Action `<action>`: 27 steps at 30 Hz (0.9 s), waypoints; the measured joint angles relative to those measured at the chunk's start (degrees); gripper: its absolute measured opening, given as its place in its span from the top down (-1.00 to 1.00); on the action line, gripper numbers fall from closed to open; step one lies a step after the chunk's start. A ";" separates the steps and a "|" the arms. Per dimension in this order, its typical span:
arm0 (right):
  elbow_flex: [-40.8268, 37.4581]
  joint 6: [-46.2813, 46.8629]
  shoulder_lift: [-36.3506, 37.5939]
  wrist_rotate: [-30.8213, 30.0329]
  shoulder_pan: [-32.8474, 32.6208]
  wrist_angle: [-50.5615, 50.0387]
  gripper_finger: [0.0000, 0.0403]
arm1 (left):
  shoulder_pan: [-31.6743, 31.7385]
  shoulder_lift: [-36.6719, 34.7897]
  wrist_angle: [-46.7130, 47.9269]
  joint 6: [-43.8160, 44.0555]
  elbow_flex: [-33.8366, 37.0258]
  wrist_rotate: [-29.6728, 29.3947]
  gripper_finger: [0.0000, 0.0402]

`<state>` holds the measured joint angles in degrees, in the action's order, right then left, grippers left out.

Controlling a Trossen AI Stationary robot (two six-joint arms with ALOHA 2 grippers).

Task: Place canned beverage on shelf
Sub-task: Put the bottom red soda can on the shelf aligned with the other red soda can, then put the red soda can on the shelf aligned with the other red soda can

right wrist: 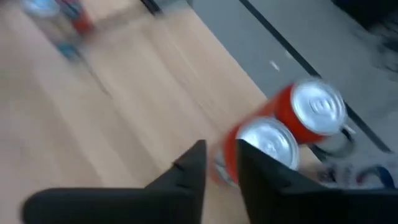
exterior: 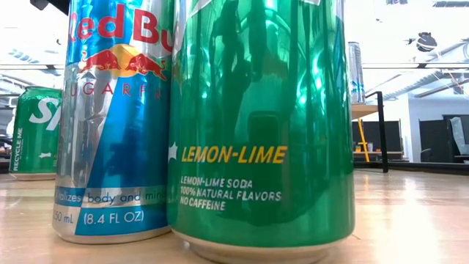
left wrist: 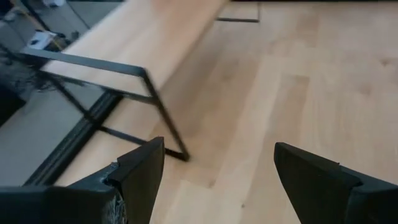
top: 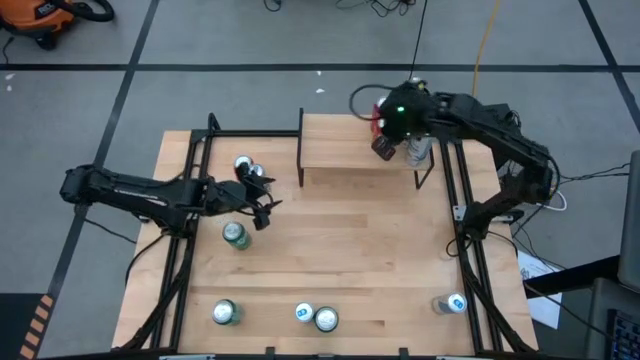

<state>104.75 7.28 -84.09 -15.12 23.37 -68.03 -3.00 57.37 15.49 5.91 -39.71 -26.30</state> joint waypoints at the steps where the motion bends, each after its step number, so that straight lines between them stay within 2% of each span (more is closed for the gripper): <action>1: 0.00 0.06 0.99 1.69 -0.33 1.10 0.54 | 0.04 -1.29 1.49 0.96 -0.03 -1.14 -0.51; 4: 0.02 1.49 3.31 4.69 -2.01 2.79 0.31 | 0.44 -4.47 6.30 3.82 -0.12 -4.29 -0.51; 7: -1.11 3.87 4.78 4.82 -5.08 3.88 0.14 | 1.15 -6.12 12.26 7.98 -0.12 -4.79 -0.51; 9: -3.10 4.43 5.25 4.48 -7.68 5.43 0.08 | 1.24 -6.49 16.91 9.74 -0.12 -5.18 -0.51; 14: -10.09 4.94 5.96 1.88 -14.23 13.15 0.05 | 3.34 -6.60 24.79 12.33 -0.12 -12.85 -0.51; 16: -12.76 4.93 5.89 1.87 -16.05 15.97 0.05 | 5.72 -6.65 25.08 9.20 -0.12 -11.08 -0.51; 19: -16.26 4.93 5.65 1.82 -18.22 20.60 0.05 | 10.95 -6.60 24.78 6.80 -0.12 -4.28 -0.51; 27: -17.92 5.59 6.08 1.69 -21.11 20.24 0.05 | 24.36 -6.63 25.14 0.23 -1.43 -1.05 -0.55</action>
<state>86.83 12.86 -78.01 -13.43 2.25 -47.79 21.36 50.74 40.63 6.14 -41.14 -27.35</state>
